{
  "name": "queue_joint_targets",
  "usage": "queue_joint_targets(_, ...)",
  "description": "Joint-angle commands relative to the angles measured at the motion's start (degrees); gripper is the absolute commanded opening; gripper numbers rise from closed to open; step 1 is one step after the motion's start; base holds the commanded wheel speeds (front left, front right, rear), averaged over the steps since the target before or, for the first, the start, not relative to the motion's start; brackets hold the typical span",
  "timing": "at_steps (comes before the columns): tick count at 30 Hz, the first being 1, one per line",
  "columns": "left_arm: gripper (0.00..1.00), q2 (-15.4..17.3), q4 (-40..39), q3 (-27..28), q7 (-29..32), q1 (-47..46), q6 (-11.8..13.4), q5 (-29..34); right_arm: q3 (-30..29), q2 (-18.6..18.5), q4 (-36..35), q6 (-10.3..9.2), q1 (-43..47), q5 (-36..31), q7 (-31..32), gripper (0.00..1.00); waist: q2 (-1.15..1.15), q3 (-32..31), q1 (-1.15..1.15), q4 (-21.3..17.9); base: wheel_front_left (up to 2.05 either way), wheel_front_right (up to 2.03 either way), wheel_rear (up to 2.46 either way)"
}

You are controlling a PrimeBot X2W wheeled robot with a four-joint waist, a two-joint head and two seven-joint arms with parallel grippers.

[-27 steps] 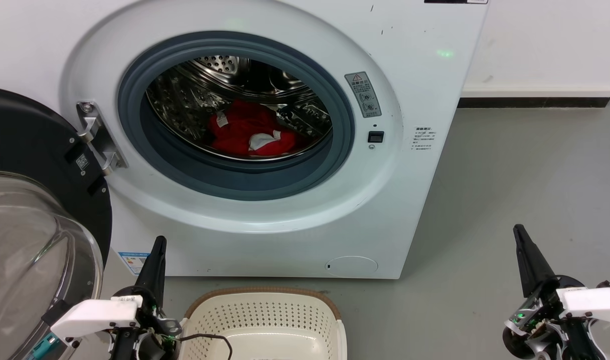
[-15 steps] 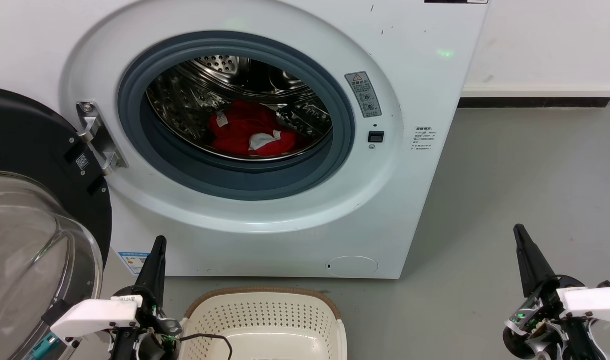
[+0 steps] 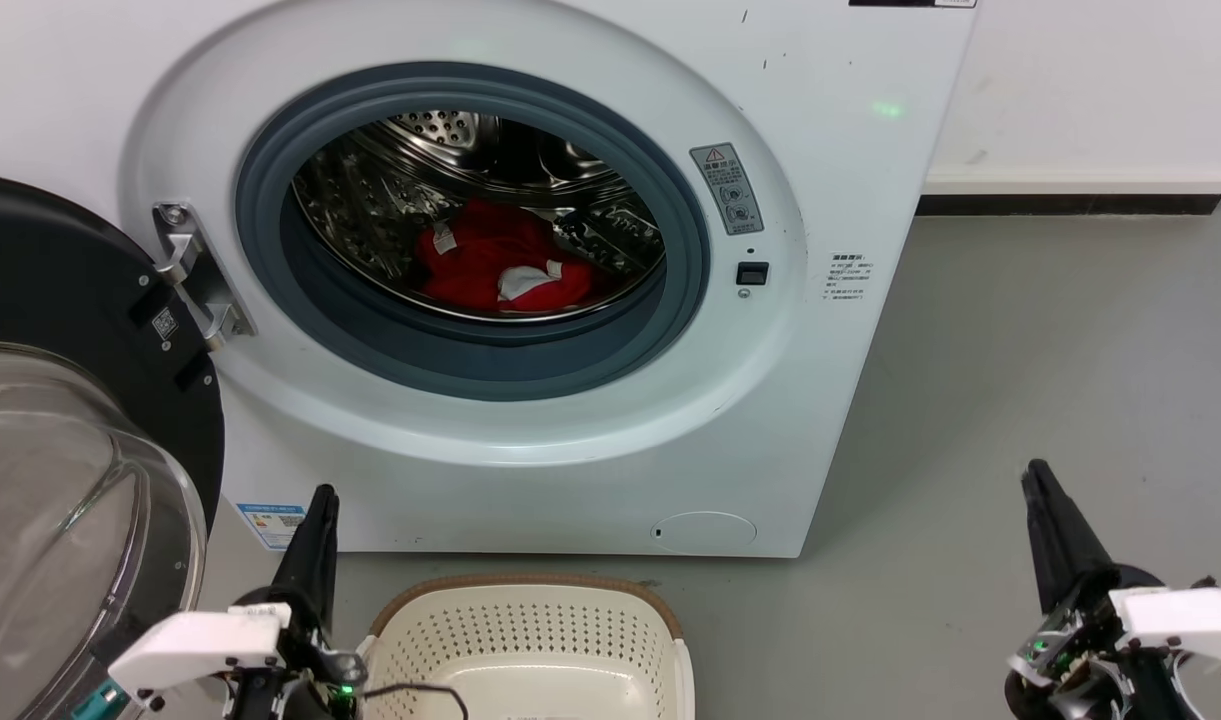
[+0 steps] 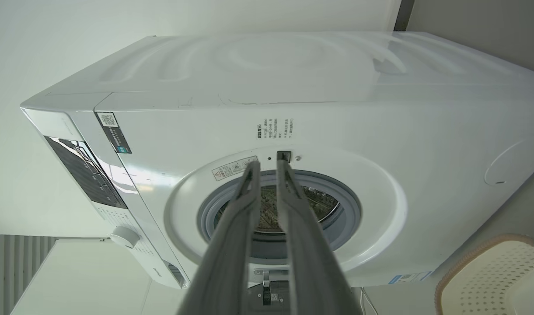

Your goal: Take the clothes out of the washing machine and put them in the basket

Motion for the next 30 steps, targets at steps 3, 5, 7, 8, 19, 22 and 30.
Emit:
queue_joint_targets(3, 1.0, 0.0, -0.2, -1.0, -1.1, -0.3, 0.0, 0.6, 0.5, 0.0, -0.9, 0.01, 0.2, -0.4, -1.1, 1.0, 0.0, 0.0, 0.0, 0.0, 0.0, 0.0, 0.0)
queue_joint_targets(5, 1.0, 0.0, -0.3, -1.7, -1.7, -0.5, 0.0, 0.8, 0.8, 0.0, -1.3, 0.01, 0.4, -0.7, -1.7, 1.0, 0.0, 0.1, 0.0, 0.0, 0.0, 0.0, 0.0)
queue_joint_targets(7, 1.0, 0.0, -0.4, -2.3, -2.3, -0.7, 0.0, 1.1, 0.9, 0.0, -1.8, 0.01, 0.6, -1.0, -2.3, 1.0, 0.0, 0.1, 0.0, 0.0, 0.0, 0.0, 0.0)
queue_joint_targets(8, 1.0, 0.0, -0.4, -2.6, -2.6, -0.8, 0.0, 1.3, 0.9, 0.0, -2.0, 0.01, 0.7, -1.1, -2.6, 1.0, 0.0, 0.1, 0.0, 0.0, 0.0, 0.0, 0.0)
queue_joint_targets(19, 1.0, 0.0, -1.6, -4.7, -5.5, -2.0, 0.0, 6.2, 0.9, 0.0, -3.6, 0.01, 1.4, -5.7, -5.5, 1.0, 0.0, 0.4, 0.0, 0.3, 0.0, 0.0, 0.0)
queue_joint_targets(22, 1.0, 0.0, -2.2, -5.1, -6.2, -2.3, 0.0, 9.1, 0.9, 0.0, -4.2, 0.01, 1.3, -8.5, -6.2, 1.0, 0.0, 0.5, 0.0, 0.3, 0.0, 0.0, 0.0)
queue_joint_targets(30, 1.0, 0.0, -3.7, -5.3, -8.1, -3.1, 0.0, 19.8, 0.9, 0.0, -6.6, 0.01, 1.3, -21.1, -8.1, 1.0, 0.0, 0.9, 0.0, 0.4, 0.0, 0.0, 0.0)
